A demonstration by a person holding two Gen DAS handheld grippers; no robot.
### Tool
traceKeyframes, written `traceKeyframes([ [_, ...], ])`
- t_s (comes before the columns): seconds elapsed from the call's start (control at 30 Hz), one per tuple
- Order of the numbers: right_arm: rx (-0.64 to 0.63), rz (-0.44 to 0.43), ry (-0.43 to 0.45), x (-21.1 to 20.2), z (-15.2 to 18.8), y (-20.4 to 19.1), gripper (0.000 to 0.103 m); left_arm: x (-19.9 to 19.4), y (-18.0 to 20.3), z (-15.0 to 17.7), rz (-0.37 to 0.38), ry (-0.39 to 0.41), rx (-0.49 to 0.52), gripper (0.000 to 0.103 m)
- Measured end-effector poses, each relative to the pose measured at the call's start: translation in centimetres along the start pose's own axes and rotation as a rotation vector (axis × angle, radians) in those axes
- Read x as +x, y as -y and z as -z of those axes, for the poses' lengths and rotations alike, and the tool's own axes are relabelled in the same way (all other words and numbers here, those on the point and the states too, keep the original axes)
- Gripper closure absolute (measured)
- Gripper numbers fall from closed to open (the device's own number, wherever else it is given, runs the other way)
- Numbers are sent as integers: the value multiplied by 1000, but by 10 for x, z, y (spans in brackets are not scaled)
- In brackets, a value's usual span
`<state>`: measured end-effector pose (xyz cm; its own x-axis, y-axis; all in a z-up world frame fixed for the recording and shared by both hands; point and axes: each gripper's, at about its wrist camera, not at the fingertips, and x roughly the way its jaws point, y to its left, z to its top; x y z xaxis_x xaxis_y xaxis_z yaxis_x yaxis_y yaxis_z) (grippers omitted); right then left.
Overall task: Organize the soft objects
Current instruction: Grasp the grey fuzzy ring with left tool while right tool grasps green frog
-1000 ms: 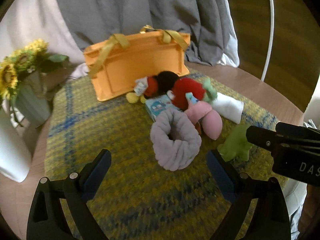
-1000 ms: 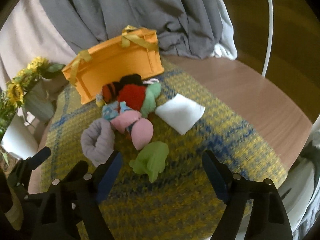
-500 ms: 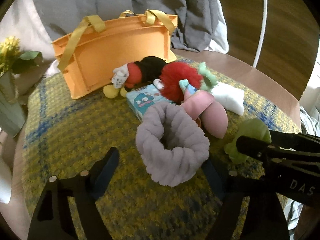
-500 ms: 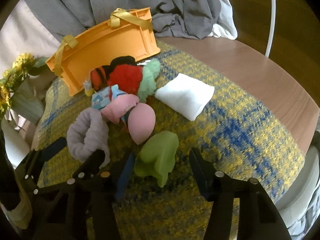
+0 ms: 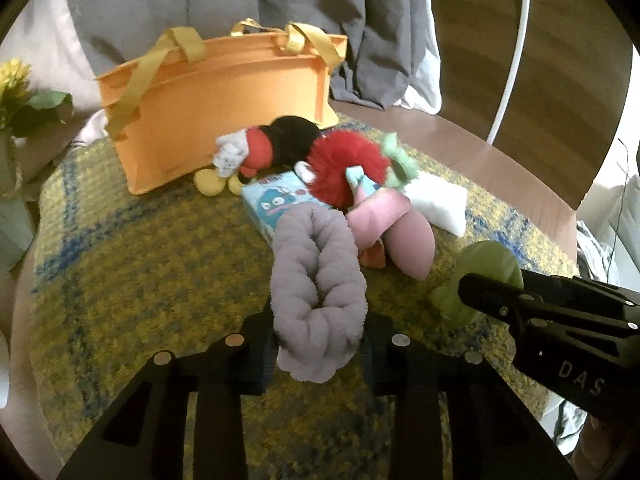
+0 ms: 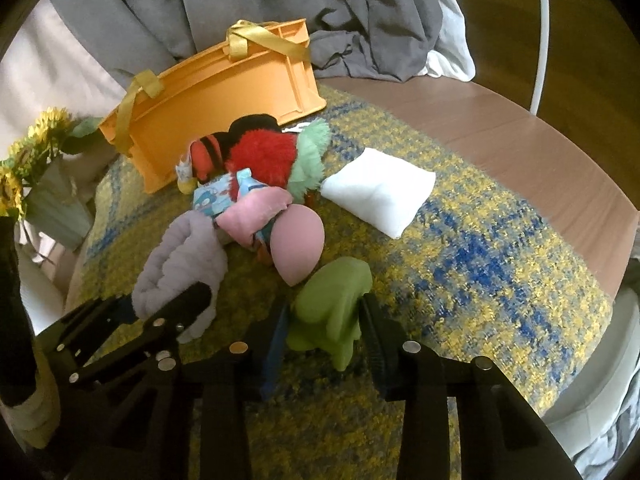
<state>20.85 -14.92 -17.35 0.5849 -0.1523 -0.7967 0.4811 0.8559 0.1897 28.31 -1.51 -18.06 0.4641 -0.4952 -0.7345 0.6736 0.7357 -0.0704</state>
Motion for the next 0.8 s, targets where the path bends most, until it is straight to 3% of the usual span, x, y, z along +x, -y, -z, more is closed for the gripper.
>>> traceKeyframes([
  [0.8, -62, -94, 173, -75, -22, -34, 67, -106, -16, -23, -82, 213, -98, 72],
])
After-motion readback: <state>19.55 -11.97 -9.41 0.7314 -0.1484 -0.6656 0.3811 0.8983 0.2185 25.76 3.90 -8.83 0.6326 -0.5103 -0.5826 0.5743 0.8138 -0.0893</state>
